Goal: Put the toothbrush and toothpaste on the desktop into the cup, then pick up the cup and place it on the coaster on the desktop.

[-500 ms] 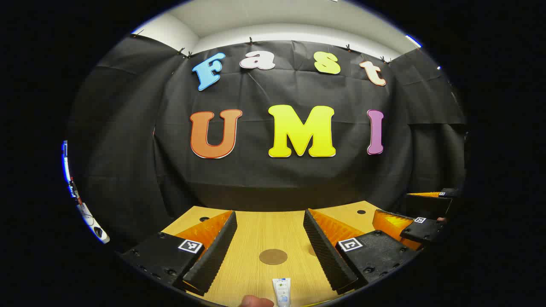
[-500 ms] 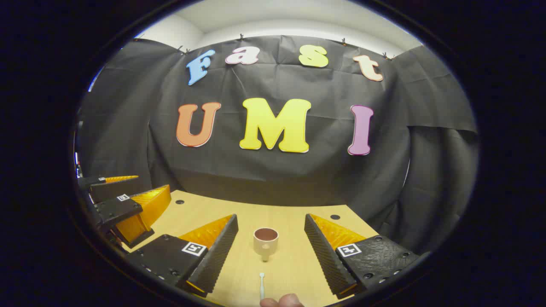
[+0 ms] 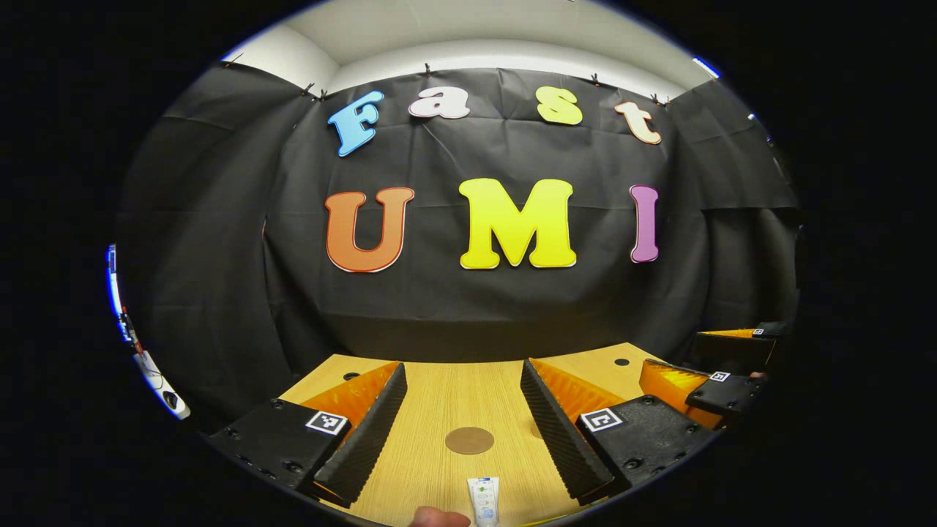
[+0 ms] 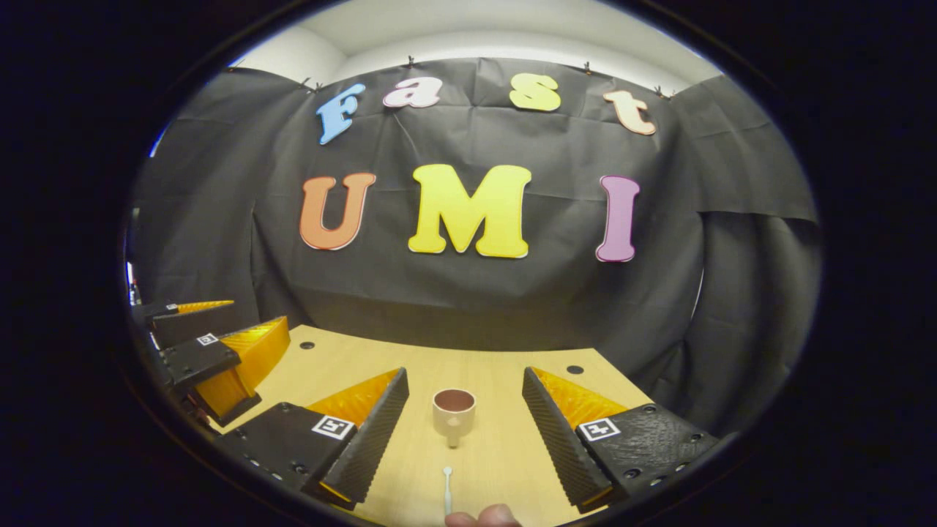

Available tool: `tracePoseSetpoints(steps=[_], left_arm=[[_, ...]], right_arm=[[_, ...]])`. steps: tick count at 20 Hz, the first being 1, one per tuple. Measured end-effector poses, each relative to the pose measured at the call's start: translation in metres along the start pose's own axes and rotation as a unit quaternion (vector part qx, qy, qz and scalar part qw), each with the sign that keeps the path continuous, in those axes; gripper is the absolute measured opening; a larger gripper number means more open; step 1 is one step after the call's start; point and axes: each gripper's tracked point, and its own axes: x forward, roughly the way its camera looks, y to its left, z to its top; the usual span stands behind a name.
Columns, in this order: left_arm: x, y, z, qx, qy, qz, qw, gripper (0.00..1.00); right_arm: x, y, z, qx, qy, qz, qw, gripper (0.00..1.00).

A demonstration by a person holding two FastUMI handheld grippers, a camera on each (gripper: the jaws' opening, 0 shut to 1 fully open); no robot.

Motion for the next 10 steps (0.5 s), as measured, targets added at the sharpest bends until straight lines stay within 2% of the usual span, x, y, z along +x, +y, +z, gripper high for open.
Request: tracePoseSetpoints(steps=[2,3,10], left_arm=[[0.001,-0.001,0.0,0.0,0.0,0.0,1.0,0.99],[0.001,0.0,-0.002,0.001,0.001,0.0,1.0,0.99],[0.001,-0.007,-0.013,0.008,0.015,-0.008,1.0,0.99]], right_arm=[[0.0,0.0,0.0,0.0,0.0,0.0,1.0,0.95],[-0.001,0.0,-0.001,0.0,0.0,0.0,1.0,0.98],[0.001,-0.003,-0.012,0.005,0.017,-0.002,1.0,0.95]])
